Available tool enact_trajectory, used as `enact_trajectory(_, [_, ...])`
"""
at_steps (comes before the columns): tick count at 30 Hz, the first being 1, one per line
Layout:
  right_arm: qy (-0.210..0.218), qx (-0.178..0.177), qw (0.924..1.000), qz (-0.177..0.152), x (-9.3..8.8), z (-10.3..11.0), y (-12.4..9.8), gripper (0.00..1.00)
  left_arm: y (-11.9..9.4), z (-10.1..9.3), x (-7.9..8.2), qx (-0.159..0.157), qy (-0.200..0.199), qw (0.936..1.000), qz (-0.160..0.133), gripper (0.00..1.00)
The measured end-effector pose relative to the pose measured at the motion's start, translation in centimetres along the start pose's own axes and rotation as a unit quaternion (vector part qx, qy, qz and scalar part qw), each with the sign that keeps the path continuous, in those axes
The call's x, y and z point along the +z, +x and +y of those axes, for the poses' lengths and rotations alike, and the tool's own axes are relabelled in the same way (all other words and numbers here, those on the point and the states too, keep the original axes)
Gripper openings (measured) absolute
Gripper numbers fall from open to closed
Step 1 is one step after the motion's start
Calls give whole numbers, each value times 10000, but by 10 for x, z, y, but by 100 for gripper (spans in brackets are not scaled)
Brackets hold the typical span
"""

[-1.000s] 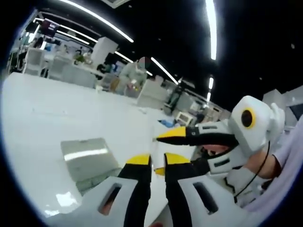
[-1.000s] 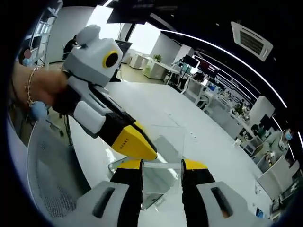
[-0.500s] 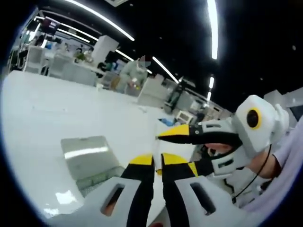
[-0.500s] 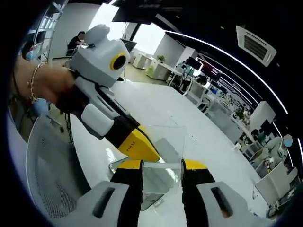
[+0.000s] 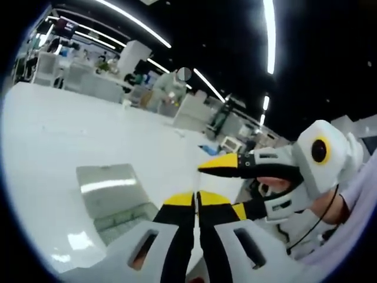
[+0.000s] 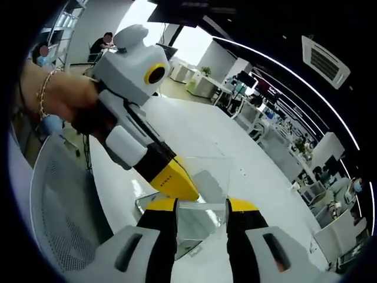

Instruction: Insert the divider into the dual guide fixture by aligning both edges with the guide slots and pushing it downward to the bottom, including one-sided entry, uneven engagement, binding, and posture correction.

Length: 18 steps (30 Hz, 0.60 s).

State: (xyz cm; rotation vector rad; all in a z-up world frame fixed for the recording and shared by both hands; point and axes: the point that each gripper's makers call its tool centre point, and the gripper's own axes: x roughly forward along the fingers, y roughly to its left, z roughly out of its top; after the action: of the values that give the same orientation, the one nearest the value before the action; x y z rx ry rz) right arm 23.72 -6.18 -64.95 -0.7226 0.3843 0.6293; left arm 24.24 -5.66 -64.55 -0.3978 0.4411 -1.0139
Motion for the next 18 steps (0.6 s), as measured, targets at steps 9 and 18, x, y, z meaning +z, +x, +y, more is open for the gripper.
enact_trajectory(9, [137, 258, 9996, 47, -9, 4, -4, 27, -6, 3, -5, -64, 100, 9999, -2, 0])
enact_trajectory(18, [283, 741, 9968, -77, -12, 7, -13, 25, -10, 3, -11, -212, 171, 9996, -12, 0])
